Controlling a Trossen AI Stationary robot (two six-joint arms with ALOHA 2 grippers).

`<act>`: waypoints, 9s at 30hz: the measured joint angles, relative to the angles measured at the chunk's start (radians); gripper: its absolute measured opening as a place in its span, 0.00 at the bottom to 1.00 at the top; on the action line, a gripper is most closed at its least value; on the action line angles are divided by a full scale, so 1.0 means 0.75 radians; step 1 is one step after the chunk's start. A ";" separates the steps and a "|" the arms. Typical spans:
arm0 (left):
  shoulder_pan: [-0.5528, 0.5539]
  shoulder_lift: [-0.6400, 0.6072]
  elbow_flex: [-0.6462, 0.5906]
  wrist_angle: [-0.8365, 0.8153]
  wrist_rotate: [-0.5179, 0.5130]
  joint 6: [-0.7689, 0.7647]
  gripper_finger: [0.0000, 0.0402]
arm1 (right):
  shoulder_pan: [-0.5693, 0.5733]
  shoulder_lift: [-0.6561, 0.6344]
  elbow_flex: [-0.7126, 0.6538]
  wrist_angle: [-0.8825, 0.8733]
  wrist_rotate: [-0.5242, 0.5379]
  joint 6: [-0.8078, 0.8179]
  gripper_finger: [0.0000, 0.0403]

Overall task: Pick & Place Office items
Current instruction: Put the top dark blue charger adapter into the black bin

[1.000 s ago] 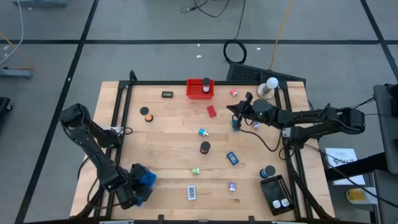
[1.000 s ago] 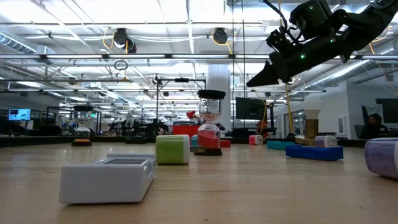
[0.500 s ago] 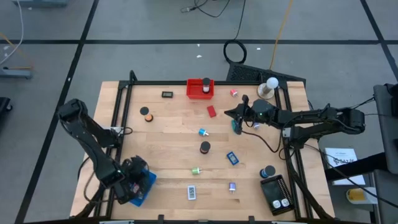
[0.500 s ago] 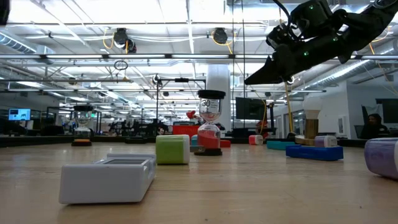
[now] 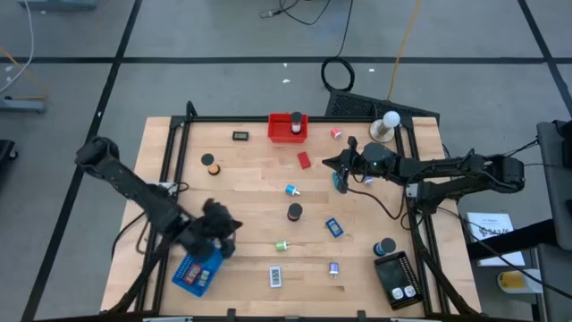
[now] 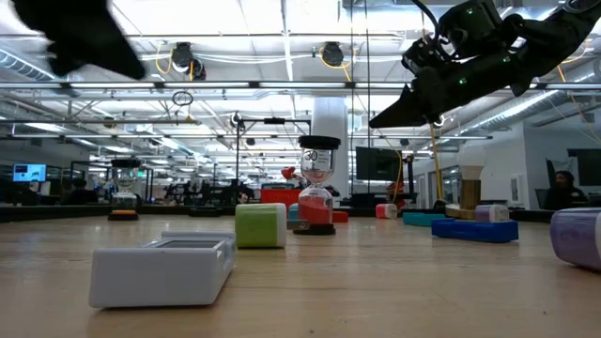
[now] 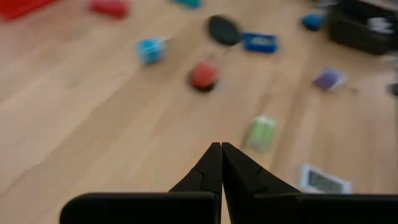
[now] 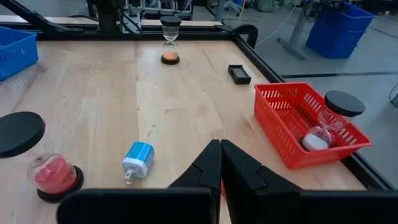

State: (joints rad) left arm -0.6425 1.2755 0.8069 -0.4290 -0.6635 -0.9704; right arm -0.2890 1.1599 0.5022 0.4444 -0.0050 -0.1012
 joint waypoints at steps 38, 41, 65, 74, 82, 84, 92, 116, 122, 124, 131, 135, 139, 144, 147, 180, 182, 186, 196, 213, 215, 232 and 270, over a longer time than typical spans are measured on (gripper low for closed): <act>1.091 0.413 -0.608 2.281 0.900 1.176 0.01 | 0.010 -0.143 0.163 -0.369 0.044 0.280 0.00; 1.115 0.506 -0.608 2.347 0.918 1.177 0.01 | 0.021 -0.178 0.292 -0.738 0.209 0.281 0.00; 1.106 0.622 -0.608 2.375 0.907 1.250 0.01 | 0.000 -0.112 0.288 -1.714 0.356 1.204 0.21; 1.109 0.623 -0.608 2.350 0.841 1.253 0.01 | -0.006 -0.112 0.186 -1.700 0.356 1.449 0.42; 1.109 0.623 -0.608 2.341 0.743 1.251 0.01 | -0.006 -0.109 0.054 -1.436 0.313 1.478 0.55; 1.109 0.623 -0.607 2.329 0.743 1.252 0.01 | -0.006 -0.108 0.022 -1.405 0.285 1.481 0.55; 1.109 0.623 -0.607 2.310 0.729 1.257 0.01 | -0.006 -0.108 -0.019 -1.381 0.284 1.480 0.49; 1.109 0.623 -0.607 2.311 0.673 1.253 0.01 | -0.130 -0.107 0.254 -1.755 0.078 1.239 0.12; 1.109 0.623 -0.607 2.311 0.672 1.253 0.01 | -0.063 -0.107 0.213 -1.739 0.217 1.505 0.23; 1.109 0.623 -0.607 2.310 0.672 1.253 0.01 | -0.030 -0.107 0.192 -1.724 0.263 1.597 0.30; 1.109 0.623 -0.607 2.290 0.672 1.254 0.01 | 0.092 -0.107 0.140 -1.677 0.411 1.788 0.54; 1.109 0.623 -0.607 2.290 0.672 1.255 0.01 | 0.131 -0.107 0.077 -1.529 0.462 1.815 0.62; 1.109 0.623 -0.607 2.290 0.671 1.254 0.01 | 0.135 -0.101 -0.009 -1.414 0.498 1.843 0.62; 1.109 0.623 -0.607 2.290 0.672 1.254 0.01 | 0.138 -0.081 -0.083 -1.296 0.536 1.833 0.56; 1.109 0.623 -0.607 2.289 0.670 1.255 0.01 | 0.139 -0.066 -0.091 -1.283 0.561 1.812 0.49; 1.135 0.623 -0.607 2.284 0.662 1.256 0.01 | -0.340 0.340 0.392 -2.229 -0.419 0.955 0.34; 1.136 0.623 -0.607 2.285 0.662 1.256 0.01 | -0.340 0.407 0.391 -2.237 -0.440 0.904 0.34; 1.136 0.623 -0.607 2.285 0.662 1.254 0.01 | -0.340 0.489 0.392 -2.230 -0.448 0.838 0.35; 1.135 0.623 -0.607 2.285 0.662 1.253 0.01 | -0.340 0.487 0.408 -2.223 -0.371 0.816 0.48; 1.134 0.623 -0.607 2.311 0.675 1.181 0.01 | -0.230 0.268 0.520 -2.258 -0.073 0.873 0.43; 1.134 0.623 -0.607 2.315 0.685 1.162 0.01 | -0.182 0.162 0.485 -2.262 -0.058 0.979 0.38; 1.134 0.622 -0.606 2.300 0.710 1.160 0.01 | 0.222 -0.096 0.357 -2.241 0.049 1.941 0.32; 1.133 0.621 -0.605 2.291 0.709 1.181 0.01 | 0.231 0.180 0.294 -1.896 0.107 1.783 0.42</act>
State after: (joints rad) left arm 0.2070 1.7409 0.3531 1.2896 -0.1314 -0.0845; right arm -0.1158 1.2949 0.7227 -0.9780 0.0751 1.2357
